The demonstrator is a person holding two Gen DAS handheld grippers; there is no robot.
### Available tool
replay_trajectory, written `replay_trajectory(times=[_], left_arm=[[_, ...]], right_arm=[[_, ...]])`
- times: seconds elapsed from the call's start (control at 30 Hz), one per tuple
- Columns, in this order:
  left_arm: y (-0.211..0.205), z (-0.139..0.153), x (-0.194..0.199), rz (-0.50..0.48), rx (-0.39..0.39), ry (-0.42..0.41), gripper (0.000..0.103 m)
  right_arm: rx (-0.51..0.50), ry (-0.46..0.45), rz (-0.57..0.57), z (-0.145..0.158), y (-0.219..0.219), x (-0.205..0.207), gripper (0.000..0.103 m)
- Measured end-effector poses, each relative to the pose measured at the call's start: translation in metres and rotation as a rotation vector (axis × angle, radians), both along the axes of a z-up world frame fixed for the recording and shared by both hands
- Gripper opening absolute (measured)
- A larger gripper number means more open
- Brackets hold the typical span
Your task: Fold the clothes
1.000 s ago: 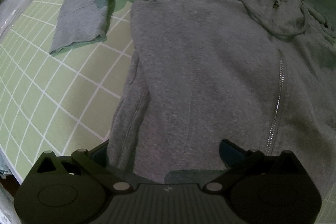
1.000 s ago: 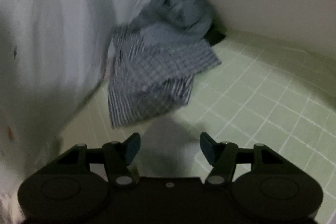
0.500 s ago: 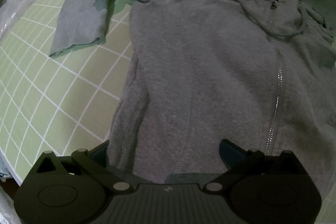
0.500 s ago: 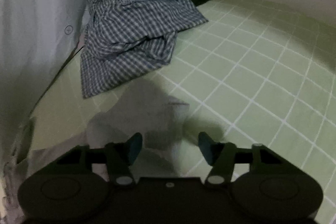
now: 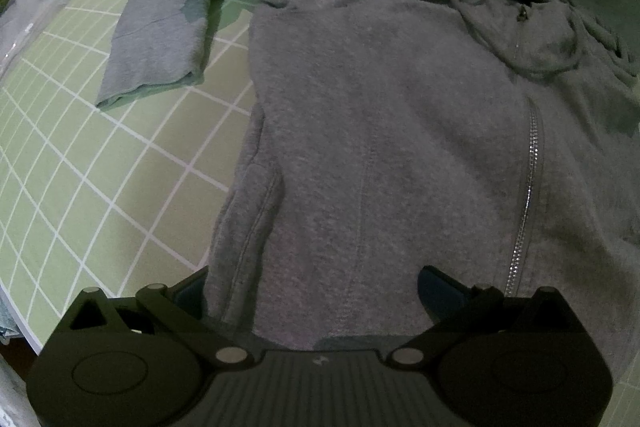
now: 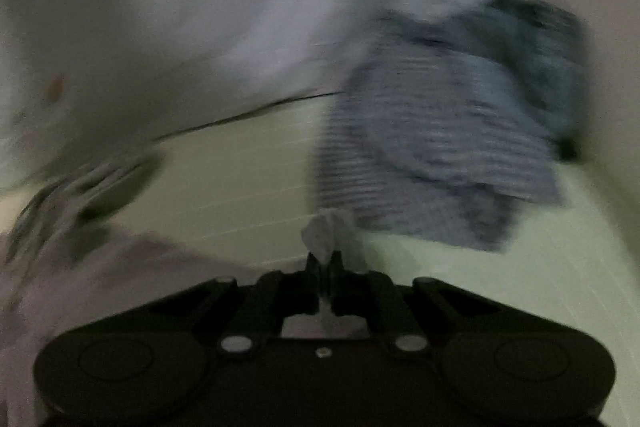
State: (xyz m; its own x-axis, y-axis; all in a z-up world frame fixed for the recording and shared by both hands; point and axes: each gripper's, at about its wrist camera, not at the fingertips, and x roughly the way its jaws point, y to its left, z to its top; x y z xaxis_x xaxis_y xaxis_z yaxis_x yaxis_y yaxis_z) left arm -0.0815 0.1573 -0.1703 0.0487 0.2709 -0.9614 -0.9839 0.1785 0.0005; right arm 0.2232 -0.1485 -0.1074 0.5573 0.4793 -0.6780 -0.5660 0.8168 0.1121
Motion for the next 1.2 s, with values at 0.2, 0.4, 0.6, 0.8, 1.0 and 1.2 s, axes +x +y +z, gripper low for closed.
replay_trajectory(times=[0.2, 0.4, 0.6, 0.8, 1.0, 1.2], left_arm=[[-0.002, 0.0, 0.0, -0.005, 0.005, 0.0, 0.103], [0.001, -0.001, -0.001, -0.008, 0.004, 0.0, 0.103], [0.001, 0.0, 0.0, -0.011, 0.003, 0.0, 0.103], [0.001, 0.0, -0.002, -0.015, 0.006, -0.001, 0.103], [0.001, 0.0, -0.003, -0.017, 0.008, -0.001, 0.103], [0.001, 0.0, -0.002, -0.02, 0.016, -0.002, 0.103]], right_arm=[[-0.087, 0.146, 0.188, -0.036, 0.04, -0.033, 0.03], [0.118, 0.161, 0.039, -0.012, 0.0, -0.011, 0.051], [0.09, 0.249, -0.175, -0.035, -0.025, 0.029, 0.062], [0.101, 0.24, -0.149, -0.045, -0.031, 0.032, 0.015], [0.054, -0.019, -0.172, 0.004, -0.05, 0.027, 0.011], [-0.079, -0.187, -0.555, 0.033, -0.12, 0.051, 0.012]])
